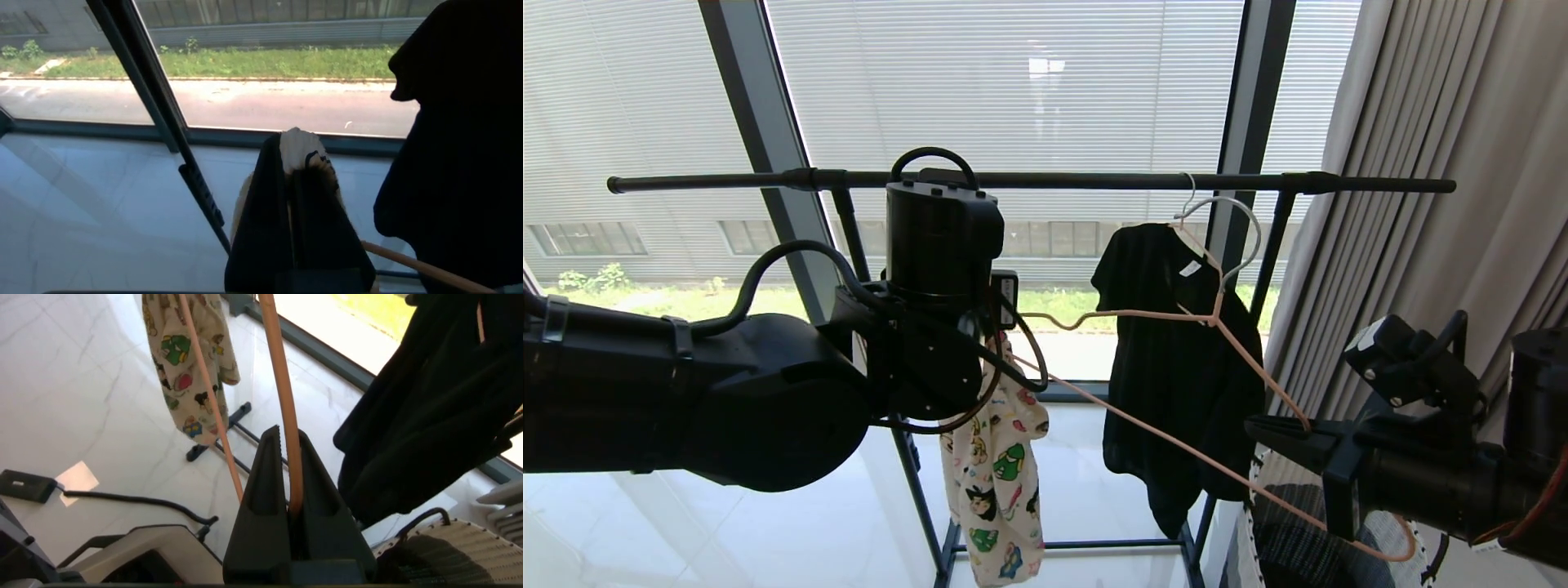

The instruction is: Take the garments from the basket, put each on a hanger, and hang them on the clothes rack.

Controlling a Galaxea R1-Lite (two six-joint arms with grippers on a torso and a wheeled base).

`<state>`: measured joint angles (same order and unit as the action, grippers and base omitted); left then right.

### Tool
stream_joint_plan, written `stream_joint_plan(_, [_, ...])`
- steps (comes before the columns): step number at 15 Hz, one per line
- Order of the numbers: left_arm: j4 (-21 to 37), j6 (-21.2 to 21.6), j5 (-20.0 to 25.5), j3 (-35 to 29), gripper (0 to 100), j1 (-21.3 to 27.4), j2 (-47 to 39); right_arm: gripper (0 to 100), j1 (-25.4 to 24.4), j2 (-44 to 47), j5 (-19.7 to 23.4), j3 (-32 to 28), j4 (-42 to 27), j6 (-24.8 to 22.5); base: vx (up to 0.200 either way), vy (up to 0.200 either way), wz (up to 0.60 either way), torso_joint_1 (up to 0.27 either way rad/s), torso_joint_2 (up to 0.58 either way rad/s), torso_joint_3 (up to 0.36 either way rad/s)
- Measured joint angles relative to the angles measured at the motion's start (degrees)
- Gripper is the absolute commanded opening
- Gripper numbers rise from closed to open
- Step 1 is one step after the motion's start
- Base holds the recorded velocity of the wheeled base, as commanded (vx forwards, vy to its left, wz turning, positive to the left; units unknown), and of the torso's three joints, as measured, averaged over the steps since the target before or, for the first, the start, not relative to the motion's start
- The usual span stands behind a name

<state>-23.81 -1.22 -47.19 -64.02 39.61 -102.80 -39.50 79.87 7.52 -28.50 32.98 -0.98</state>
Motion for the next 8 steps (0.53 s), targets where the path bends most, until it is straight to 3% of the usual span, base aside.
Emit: stream_joint_plan(8, [-0.05,0.02,-1.88,-0.59,0,2.47,-0.11,0,-0.66,5.94,-3.01,-2.3,5.8,0.35,0.0,0.0,0.0,0.0,0.0,0.0])
